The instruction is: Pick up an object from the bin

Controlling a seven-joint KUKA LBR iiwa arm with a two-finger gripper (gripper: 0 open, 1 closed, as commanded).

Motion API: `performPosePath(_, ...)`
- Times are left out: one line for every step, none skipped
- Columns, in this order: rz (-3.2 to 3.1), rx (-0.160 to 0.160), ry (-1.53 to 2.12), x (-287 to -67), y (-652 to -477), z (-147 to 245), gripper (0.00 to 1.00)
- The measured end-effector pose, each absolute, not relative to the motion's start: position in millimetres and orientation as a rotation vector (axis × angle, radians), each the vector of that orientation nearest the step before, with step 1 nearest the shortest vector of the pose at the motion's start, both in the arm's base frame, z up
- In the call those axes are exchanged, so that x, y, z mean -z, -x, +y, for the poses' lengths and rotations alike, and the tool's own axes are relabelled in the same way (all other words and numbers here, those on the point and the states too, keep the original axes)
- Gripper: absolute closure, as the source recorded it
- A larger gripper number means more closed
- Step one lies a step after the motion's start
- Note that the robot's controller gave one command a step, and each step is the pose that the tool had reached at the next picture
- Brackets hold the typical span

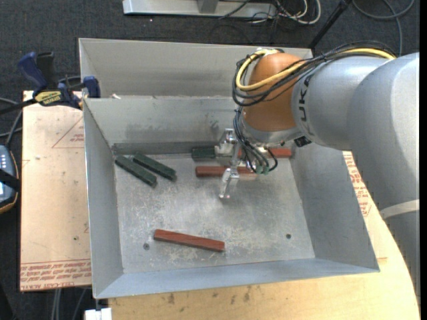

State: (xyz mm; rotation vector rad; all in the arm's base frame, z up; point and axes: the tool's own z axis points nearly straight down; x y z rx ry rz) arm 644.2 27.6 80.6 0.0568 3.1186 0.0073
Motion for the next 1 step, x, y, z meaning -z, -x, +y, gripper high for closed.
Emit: performPosePath(3.112,-0.003,-0.054,-80.4,-645.5,26.7,1.0)
